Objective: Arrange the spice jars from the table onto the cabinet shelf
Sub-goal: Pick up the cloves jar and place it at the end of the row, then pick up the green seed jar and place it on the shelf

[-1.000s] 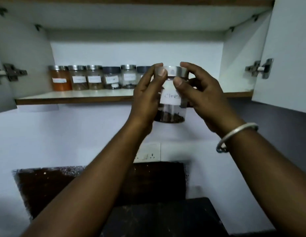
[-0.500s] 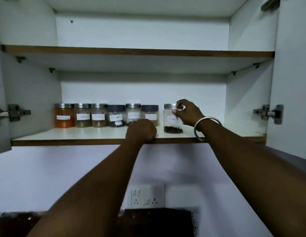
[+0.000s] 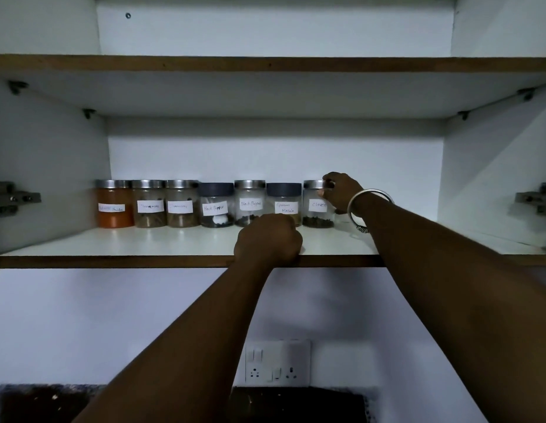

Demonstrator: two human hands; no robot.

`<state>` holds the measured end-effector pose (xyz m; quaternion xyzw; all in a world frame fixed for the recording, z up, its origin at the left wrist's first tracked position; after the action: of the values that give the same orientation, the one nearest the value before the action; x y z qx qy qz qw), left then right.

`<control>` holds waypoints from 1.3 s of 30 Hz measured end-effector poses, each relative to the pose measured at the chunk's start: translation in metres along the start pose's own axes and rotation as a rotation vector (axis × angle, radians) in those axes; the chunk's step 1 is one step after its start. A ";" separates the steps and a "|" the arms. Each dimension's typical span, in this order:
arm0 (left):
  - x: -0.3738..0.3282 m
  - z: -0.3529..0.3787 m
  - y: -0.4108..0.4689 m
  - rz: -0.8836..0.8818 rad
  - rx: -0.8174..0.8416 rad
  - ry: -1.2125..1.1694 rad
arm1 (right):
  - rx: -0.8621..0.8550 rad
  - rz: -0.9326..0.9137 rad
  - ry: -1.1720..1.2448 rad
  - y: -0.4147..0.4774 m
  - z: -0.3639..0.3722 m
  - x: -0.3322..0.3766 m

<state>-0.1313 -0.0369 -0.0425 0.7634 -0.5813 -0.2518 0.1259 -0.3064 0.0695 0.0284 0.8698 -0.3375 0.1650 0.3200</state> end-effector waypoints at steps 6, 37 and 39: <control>0.000 0.004 0.002 0.022 -0.028 0.053 | 0.020 0.004 0.047 0.010 0.004 -0.002; -0.109 0.037 -0.168 0.345 -0.056 -0.693 | -0.038 -0.144 0.223 -0.321 0.006 0.043; -0.121 0.075 -0.222 0.319 -0.059 -0.818 | -0.091 -0.119 0.223 -0.378 0.024 0.020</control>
<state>-0.0119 0.1511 -0.1844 0.4977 -0.6864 -0.5273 -0.0554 -0.0285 0.2579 -0.1479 0.8490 -0.2547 0.2259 0.4040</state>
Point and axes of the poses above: each hand's wrist, its own y-axis towards the middle knuckle, its own z-axis out of the palm, x = y × z, the point moved 2 cm from there along y, towards the middle knuckle, and after that the axes turned 9 degrees about x, right-handed, at the moved point
